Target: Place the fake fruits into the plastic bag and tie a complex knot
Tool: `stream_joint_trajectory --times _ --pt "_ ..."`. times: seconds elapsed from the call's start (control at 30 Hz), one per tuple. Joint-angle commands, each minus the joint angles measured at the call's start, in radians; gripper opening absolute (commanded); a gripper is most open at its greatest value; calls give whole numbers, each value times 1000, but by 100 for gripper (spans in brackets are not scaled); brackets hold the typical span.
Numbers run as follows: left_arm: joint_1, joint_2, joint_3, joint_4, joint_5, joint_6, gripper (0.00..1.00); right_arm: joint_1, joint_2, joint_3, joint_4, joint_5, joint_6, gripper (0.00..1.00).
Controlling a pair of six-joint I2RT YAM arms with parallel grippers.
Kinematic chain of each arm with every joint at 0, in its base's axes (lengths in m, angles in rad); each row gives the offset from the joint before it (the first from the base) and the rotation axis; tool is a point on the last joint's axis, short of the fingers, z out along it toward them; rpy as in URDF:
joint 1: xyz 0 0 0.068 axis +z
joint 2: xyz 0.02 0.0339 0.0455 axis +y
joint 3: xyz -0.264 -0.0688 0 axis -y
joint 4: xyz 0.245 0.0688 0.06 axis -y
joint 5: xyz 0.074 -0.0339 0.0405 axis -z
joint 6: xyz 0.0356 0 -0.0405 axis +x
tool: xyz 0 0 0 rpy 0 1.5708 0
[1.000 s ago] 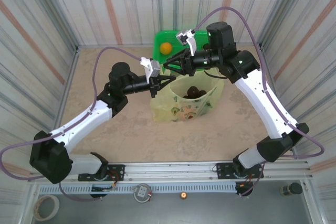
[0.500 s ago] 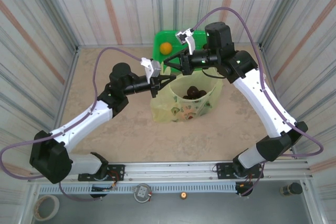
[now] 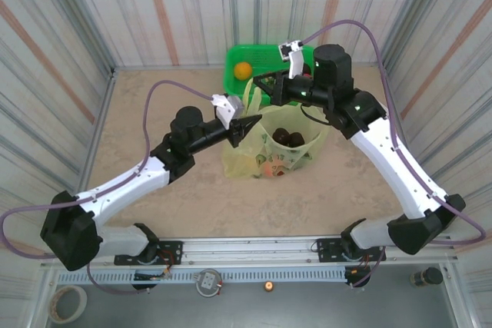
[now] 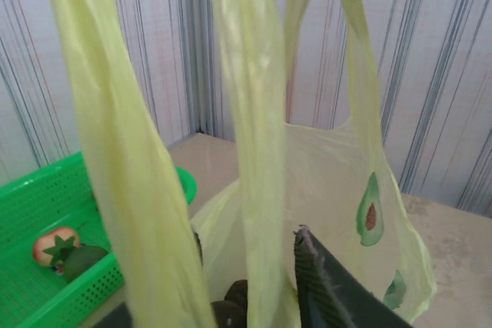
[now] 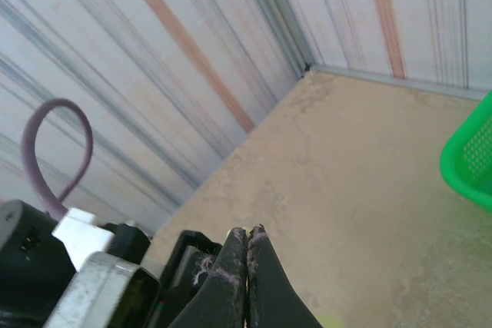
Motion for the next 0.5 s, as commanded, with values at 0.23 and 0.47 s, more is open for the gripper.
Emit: stream_joint_trajectory --times 0.23,0.47 --pt "-48 34 9 134 -116 12 56 54 -43 -52 117 94 79 0" --pt "-94 58 -16 218 -246 76 48 106 -60 -90 156 206 103 0"
